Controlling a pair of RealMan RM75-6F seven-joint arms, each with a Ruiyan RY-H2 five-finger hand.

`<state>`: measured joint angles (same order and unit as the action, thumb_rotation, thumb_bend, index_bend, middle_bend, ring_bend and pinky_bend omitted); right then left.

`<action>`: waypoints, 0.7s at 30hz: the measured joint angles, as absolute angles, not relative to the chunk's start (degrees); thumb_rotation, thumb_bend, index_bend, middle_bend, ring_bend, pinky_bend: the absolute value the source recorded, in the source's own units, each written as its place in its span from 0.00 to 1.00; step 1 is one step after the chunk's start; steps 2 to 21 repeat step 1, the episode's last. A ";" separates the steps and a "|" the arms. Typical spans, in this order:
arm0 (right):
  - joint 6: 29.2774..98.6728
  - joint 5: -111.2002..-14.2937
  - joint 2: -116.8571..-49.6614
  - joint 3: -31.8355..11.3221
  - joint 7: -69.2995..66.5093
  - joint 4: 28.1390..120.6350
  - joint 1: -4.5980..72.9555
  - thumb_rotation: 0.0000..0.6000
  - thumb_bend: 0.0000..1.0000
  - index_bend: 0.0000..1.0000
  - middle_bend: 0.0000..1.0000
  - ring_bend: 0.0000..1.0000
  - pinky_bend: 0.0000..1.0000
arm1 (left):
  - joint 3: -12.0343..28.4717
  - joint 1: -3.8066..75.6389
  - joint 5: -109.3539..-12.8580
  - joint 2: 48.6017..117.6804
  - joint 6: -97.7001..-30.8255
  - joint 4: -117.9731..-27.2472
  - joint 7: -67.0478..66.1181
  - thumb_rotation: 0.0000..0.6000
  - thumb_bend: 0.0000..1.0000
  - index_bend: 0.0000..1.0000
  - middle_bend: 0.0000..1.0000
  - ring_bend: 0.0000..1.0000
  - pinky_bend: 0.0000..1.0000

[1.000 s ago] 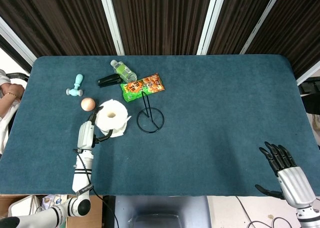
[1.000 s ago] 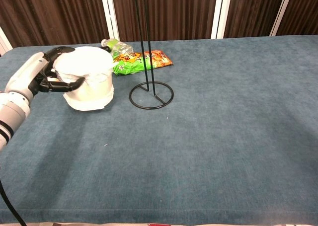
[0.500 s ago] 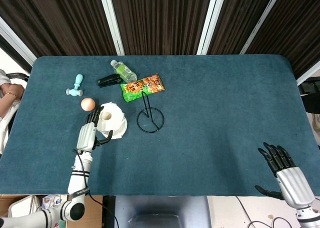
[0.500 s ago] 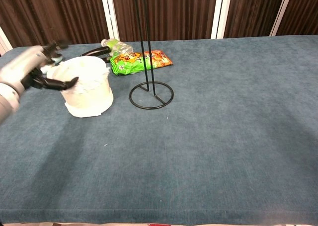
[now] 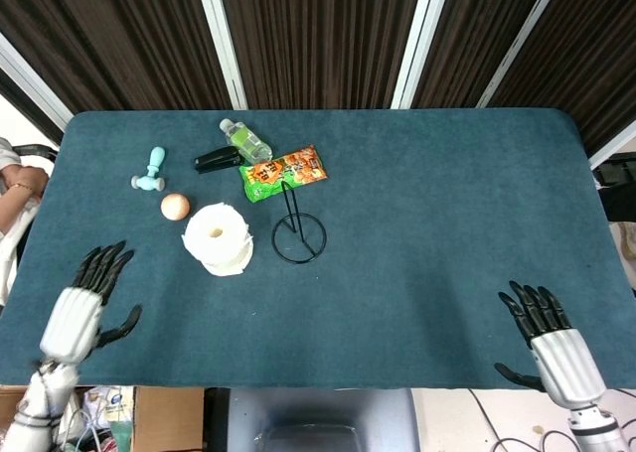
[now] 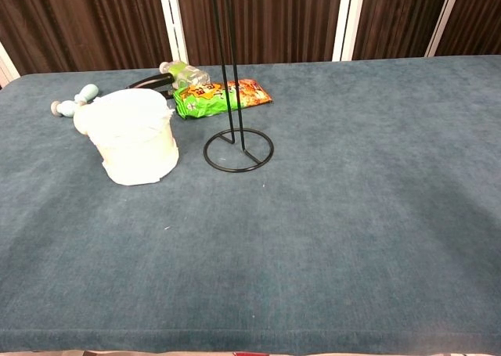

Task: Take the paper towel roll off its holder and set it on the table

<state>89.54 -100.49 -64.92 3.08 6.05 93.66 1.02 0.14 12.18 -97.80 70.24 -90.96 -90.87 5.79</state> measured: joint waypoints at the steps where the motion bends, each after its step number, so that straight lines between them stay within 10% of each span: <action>1: 89.34 -99.92 -64.99 2.85 6.20 93.92 1.07 1.00 0.08 0.00 0.00 0.00 0.00 | -0.61 11.32 -99.07 70.82 -92.16 -88.45 6.11 1.00 0.42 0.00 0.00 0.00 0.00; 21: 89.34 -99.92 -64.99 2.85 6.20 93.92 1.07 1.00 0.08 0.00 0.00 0.00 0.00 | -0.61 11.32 -99.07 70.82 -92.16 -88.45 6.11 1.00 0.42 0.00 0.00 0.00 0.00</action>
